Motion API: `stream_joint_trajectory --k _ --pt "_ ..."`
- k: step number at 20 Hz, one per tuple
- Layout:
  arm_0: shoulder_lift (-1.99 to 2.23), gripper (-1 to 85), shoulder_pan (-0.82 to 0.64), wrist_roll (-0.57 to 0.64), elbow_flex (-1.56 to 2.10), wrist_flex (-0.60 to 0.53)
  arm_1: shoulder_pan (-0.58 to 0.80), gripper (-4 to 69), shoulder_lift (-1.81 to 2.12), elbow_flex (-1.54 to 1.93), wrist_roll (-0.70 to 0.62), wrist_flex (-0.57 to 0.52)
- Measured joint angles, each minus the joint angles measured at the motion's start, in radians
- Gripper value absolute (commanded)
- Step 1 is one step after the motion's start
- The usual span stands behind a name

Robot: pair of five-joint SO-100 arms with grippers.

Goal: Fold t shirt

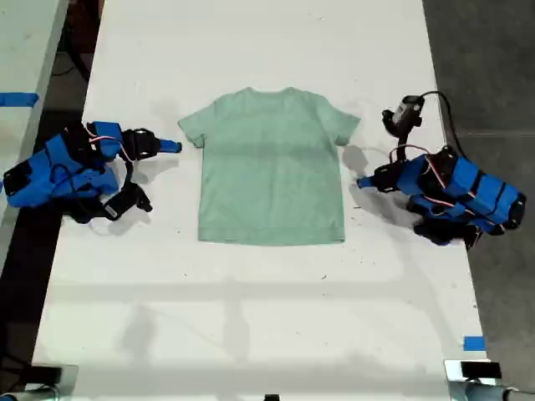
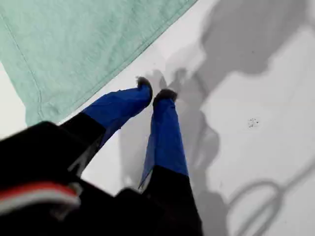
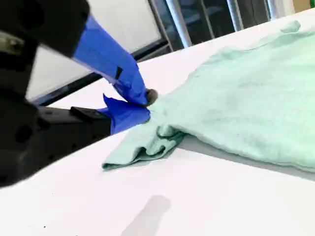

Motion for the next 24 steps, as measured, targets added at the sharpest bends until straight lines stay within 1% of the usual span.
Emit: stream_joint_trajectory --k 1,2,4,11,13,14,15,16,17,18,19,20,21,22,23,24 --pt "0.0 -0.2 0.0 0.0 0.0 0.0 0.0 3.9 0.0 0.0 0.0 0.0" --pt "0.0 -0.2 0.003 0.0 0.0 0.0 0.049 3.9 0.0 0.0 0.0 0.0" --pt "0.0 -0.2 0.012 0.0 0.0 0.0 0.25 3.9 0.0 0.0 0.0 0.0" --pt "0.0 -0.2 0.02 0.0 0.0 0.0 0.322 3.3 0.0 0.0 0.025 0.0" --pt "0.0 -0.2 0.018 0.0 0.0 0.0 0.314 3.9 0.0 0.0 0.031 0.0" --pt "0.0 -0.2 0.018 0.0 0.0 0.0 0.325 3.7 0.0 0.0 0.084 0.0" --pt "0.0 -0.2 0.018 0.0 0.0 0.0 0.321 0.5 0.0 0.0 0.21 0.0" --pt "0.0 -0.2 0.018 0.0 0.0 0.0 0.293 0.9 0.0 -0.003 0.359 -0.002" --pt "0.0 -0.2 0.018 0.0 0.0 0.0 0.201 0.9 0.005 -0.005 0.486 -0.003" --pt "0.0 -0.2 0.018 0.0 0.0 0.0 0.155 0.9 0.008 -0.011 0.532 0.002" --pt "0.0 -0.2 0.018 0.0 0.0 0.0 0.126 7.7 0.011 -0.026 0.52 0.021" --pt "0.0 -0.2 0.018 0.0 0.0 0.0 0.081 10.7 0.005 -0.032 0.466 0.015" --pt "0.0 -0.2 0.017 0.0 0.0 0.0 0.052 19.1 -0.034 -0.064 0.417 -0.04" --pt "0.0 -0.2 0.018 0.0 0.0 0.0 0.069 28.2 -0.104 -0.146 0.383 -0.069" --pt "0.0 -0.2 0.02 0.0 0.0 0.0 0.11 36.6 -0.264 -0.265 0.344 -0.057" --pt "0.0 -0.2 0.02 0.0 0.0 0.0 0.153 38.3 -0.457 -0.414 0.298 -0.037"
